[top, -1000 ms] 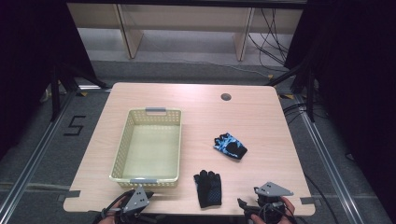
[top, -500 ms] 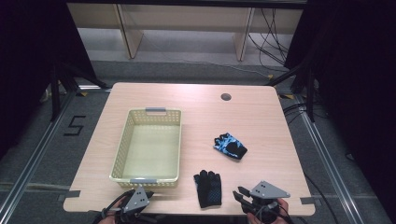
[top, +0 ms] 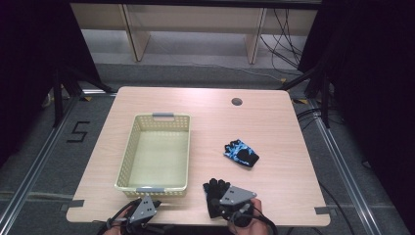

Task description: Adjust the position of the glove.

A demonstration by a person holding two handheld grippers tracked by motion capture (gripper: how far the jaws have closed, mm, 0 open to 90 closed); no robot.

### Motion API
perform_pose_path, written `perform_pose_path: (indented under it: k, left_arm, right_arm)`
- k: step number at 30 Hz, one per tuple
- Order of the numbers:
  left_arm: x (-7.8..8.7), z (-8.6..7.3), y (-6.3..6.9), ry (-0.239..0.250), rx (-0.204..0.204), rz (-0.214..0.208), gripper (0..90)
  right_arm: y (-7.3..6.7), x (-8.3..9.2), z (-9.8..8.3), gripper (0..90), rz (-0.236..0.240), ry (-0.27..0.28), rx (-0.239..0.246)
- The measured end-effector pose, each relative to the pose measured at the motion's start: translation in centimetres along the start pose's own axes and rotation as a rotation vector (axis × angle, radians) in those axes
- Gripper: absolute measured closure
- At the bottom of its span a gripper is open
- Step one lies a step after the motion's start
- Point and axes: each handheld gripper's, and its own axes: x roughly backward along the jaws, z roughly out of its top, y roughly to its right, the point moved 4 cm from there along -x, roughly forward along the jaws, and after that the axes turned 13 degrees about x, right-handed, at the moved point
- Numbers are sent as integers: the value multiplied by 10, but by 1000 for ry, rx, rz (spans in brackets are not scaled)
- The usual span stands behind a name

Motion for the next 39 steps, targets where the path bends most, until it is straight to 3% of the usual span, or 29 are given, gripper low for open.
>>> perform_pose_path:
  k: [2,3,4,5,8,12,13,14,15,16,22,29,31,32,34,35,36,38,39]
  left_arm:
    - [0,0,-1,-4,-4,4,162]
    - [0,0,-1,-4,-5,2,162]
    - [0,0,0,1,0,0,162]
    - [0,0,1,1,3,-4,162]
    - [0,0,0,-10,-9,4,162]
    - [0,1,1,14,-16,-6,162]
    - [1,1,0,4,-29,-2,162]
    - [1,1,0,3,-29,-2,162]
    - [1,0,1,3,0,-3,162]
    - [1,0,0,-5,-9,0,162]
    - [2,0,0,-9,1,-2,163]
    - [1,0,0,-14,4,-5,162]
    - [1,0,0,-16,-4,-6,163]
    - [2,1,-1,-17,-31,-7,162]
    - [2,1,-1,-17,-32,-6,163]
    - [2,1,-1,-17,-31,-5,163]
    - [1,0,0,-12,2,-5,163]
    - [1,0,1,-9,4,-10,162]
    - [2,1,-1,-21,-34,-7,163]
  right_arm:
    - [-3,-6,2,900,14,-8,0]
    - [-4,-12,3,900,26,-18,23]
    - [-9,-18,5,900,44,-37,0]
    - [-8,-23,6,900,44,-31,32]
    - [-12,-29,6,900,53,-41,29]
    - [-17,-32,2,900,69,-65,23]
    - [-16,-33,1,900,71,-65,45]
    - [-16,-32,0,900,67,-77,19]
    - [-16,-32,-2,900,67,-80,22]
    - [-16,-32,-4,900,75,-80,32]
    - [-12,-15,-19,900,61,-106,17]
    - [3,4,-39,900,9,-114,-51]
    - [7,10,-44,900,8,-136,-65]
    - [10,11,-47,900,2,-124,-49]
    - [14,15,-52,900,-17,-126,-83]
    - [15,17,-54,900,-27,-128,-98]
    - [17,19,-56,900,-31,-130,-101]
    - [21,24,-61,900,-38,-139,-113]
    - [23,25,-62,900,-45,-132,-124]
